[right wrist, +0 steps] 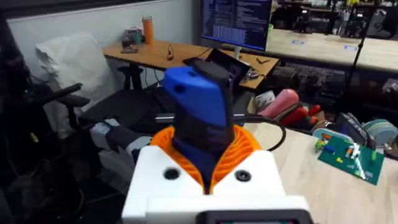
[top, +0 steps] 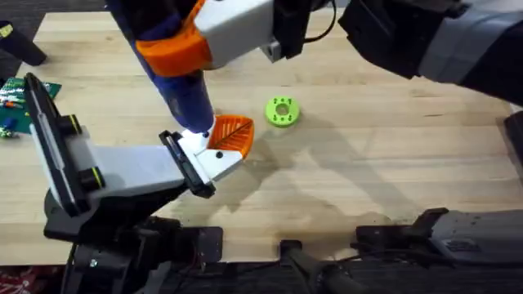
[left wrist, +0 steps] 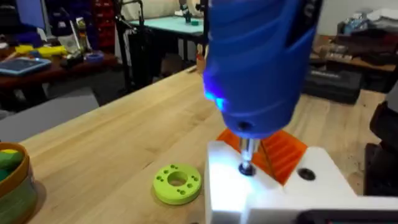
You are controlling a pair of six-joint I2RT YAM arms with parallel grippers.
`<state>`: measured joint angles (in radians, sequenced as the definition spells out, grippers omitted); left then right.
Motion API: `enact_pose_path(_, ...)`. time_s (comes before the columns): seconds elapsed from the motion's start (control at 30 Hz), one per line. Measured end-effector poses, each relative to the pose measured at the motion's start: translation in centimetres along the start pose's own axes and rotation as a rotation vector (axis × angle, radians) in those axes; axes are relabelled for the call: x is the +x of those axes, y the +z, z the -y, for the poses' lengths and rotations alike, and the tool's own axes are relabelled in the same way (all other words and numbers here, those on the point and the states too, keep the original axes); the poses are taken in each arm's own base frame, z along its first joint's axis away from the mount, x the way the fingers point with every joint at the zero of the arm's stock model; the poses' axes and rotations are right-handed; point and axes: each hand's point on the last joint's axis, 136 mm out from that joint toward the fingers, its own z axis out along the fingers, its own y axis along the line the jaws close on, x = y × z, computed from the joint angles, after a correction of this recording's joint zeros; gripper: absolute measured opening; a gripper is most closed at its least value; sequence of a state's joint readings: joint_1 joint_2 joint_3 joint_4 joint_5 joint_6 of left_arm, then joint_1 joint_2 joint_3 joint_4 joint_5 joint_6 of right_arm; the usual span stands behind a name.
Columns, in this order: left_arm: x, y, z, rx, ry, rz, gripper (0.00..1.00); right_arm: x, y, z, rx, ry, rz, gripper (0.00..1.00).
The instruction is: Pick up the gripper from the table and insert it into the empty holder that is missing its gripper. Then pick up a screw, insert it into the mounting hole, and use the screwdriver to tighten it. Finally, clean up the table by picking up the vegetable and placing it into the bucket.
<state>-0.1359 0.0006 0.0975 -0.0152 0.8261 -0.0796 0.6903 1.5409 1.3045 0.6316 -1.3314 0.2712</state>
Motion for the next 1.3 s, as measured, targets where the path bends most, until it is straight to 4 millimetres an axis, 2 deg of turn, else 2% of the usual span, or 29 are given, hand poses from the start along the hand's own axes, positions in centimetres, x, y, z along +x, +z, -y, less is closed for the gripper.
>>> enact_pose_path(0.1, 0.5, 0.0, 0.0, 0.004, -0.004, -0.015, 0.013, -0.6, -0.4, 0.4, 0.002, -0.073, 0.018, 0.04)
enact_pose_path(0.2, 4.8, 0.1, -0.4, -0.001, -0.105, -0.107, 0.013, -4.6, -1.9, 0.8, 0.069, -0.274, 0.068, 0.04)
enact_pose_path(0.3, 4.9, 0.1, -0.3, 0.004, -0.104, -0.106, 0.013, -8.7, -3.5, -0.9, 0.117, -0.386, 0.094, 0.04)
enact_pose_path(0.37, 4.9, 0.1, -0.3, 0.008, -0.104, -0.106, 0.013, -10.5, -3.7, -2.4, 0.116, -0.431, 0.104, 0.04)
enact_pose_path(0.43, 4.9, 0.1, -0.3, 0.008, -0.104, -0.105, 0.013, -11.5, -3.7, -3.4, 0.111, -0.456, 0.11, 0.04)
enact_pose_path(0.5, 4.9, 0.1, -0.3, 0.008, -0.104, -0.105, 0.013, -11.5, -3.6, -3.5, 0.106, -0.45, 0.111, 0.04)
enact_pose_path(0.77, 4.9, 0.1, -0.3, 0.008, -0.104, -0.105, 0.013, -8.9, -3.4, -0.8, 0.105, -0.309, 0.084, 0.04)
enact_pose_path(1.0, 4.9, 0.1, -0.3, 0.008, -0.103, -0.105, 0.013, -6.0, -3.7, 0.4, 0.092, -0.119, 0.02, 0.042)
enact_pose_path(1.13, 4.9, 0.1, -0.3, 0.008, -0.103, -0.105, 0.013, -2.8, -5.3, 2.4, 0.16, 0.054, -0.028, 0.041)
enact_pose_path(1.3, 4.9, 0.1, -0.3, 0.008, -0.103, -0.105, 0.013, 3.1, -7.8, 5.5, 0.386, 0.242, -0.138, 0.04)
